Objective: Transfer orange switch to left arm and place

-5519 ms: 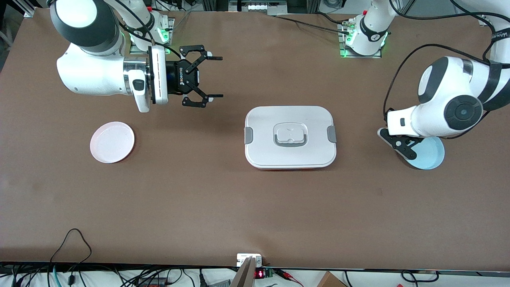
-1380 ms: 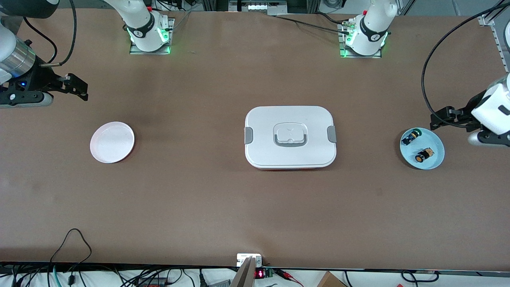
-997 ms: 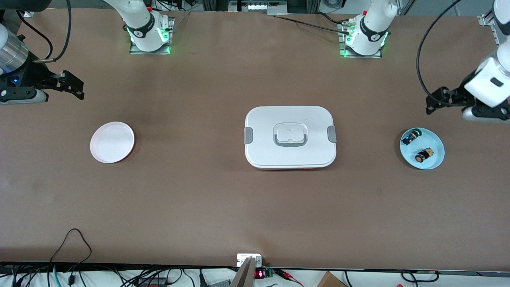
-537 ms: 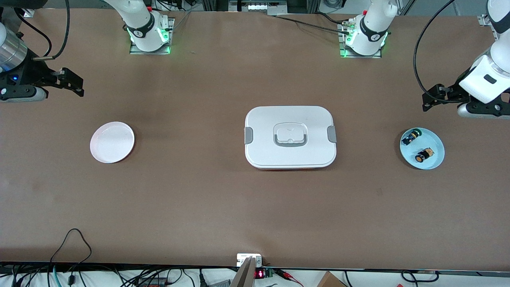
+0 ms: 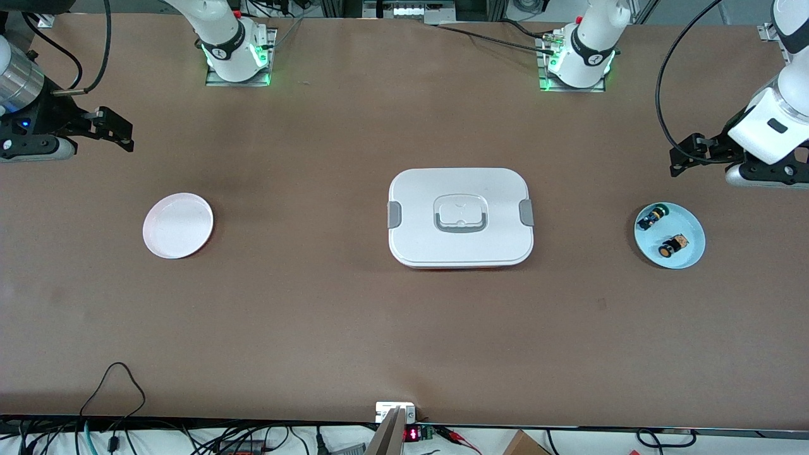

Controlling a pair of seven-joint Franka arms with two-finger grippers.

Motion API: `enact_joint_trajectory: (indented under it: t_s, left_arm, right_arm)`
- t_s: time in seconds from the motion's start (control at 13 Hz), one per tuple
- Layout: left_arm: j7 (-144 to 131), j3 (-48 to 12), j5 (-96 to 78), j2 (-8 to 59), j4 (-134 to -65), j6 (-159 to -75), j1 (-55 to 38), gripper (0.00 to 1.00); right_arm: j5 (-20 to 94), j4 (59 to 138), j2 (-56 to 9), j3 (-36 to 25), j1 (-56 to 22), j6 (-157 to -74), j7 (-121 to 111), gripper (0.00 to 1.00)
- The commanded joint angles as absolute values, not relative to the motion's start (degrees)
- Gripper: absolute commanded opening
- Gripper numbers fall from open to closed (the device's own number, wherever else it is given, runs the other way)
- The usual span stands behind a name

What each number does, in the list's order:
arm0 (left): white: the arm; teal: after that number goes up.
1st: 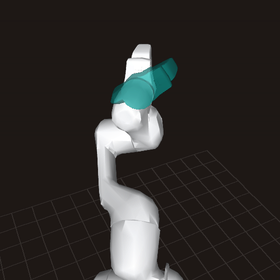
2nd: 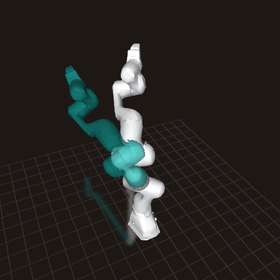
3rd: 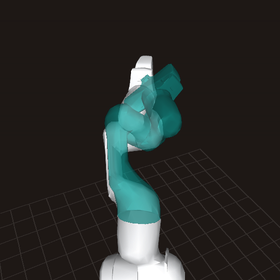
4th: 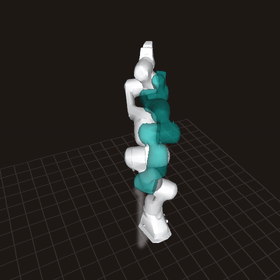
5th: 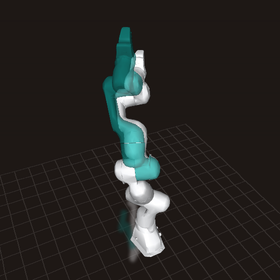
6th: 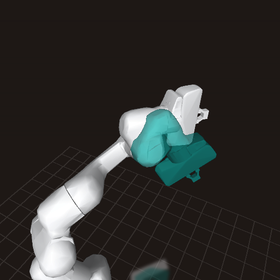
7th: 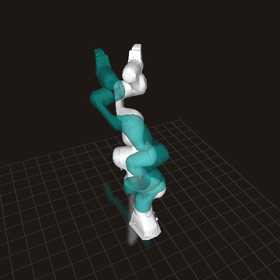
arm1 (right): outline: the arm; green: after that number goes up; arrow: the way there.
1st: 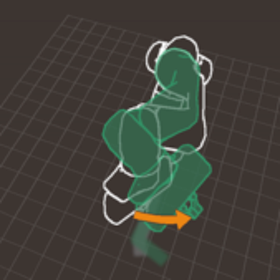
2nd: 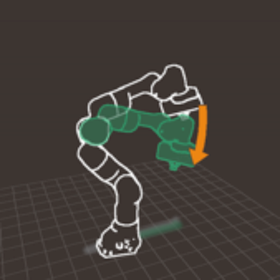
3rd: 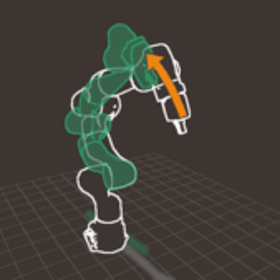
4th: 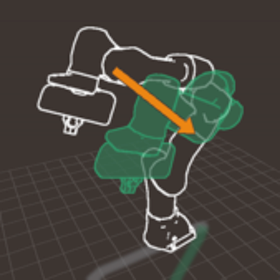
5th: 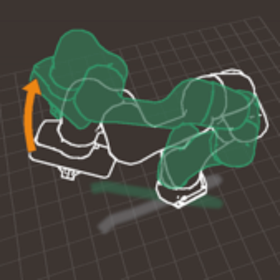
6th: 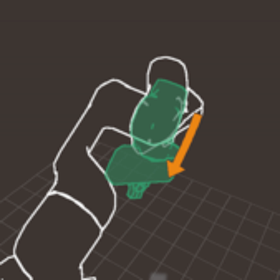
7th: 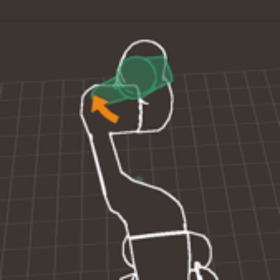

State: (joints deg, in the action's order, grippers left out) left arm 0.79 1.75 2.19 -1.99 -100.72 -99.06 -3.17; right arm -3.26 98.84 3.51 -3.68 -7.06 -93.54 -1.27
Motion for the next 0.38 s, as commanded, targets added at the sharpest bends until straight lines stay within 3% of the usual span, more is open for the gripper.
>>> enact_joint_trajectory:
  t_s: [0.0, 0.31]
  left_arm:
    - [0.97, 2.02, 1.93, -1.5, -99.76, -98.7, -3.43, 1.0]
    - [0.97, 2.11, 1.85, -1.41, -99.76, -98.7, -3.25, 1.0]
  right_arm:
    - [-2.29, 97.56, 3.25, -3.43, -6.77, -92.29, -2.11, 1.0]
    - [-2.29, 97.65, 3.25, -3.43, -6.85, -92.2, -2.11, 1.0]
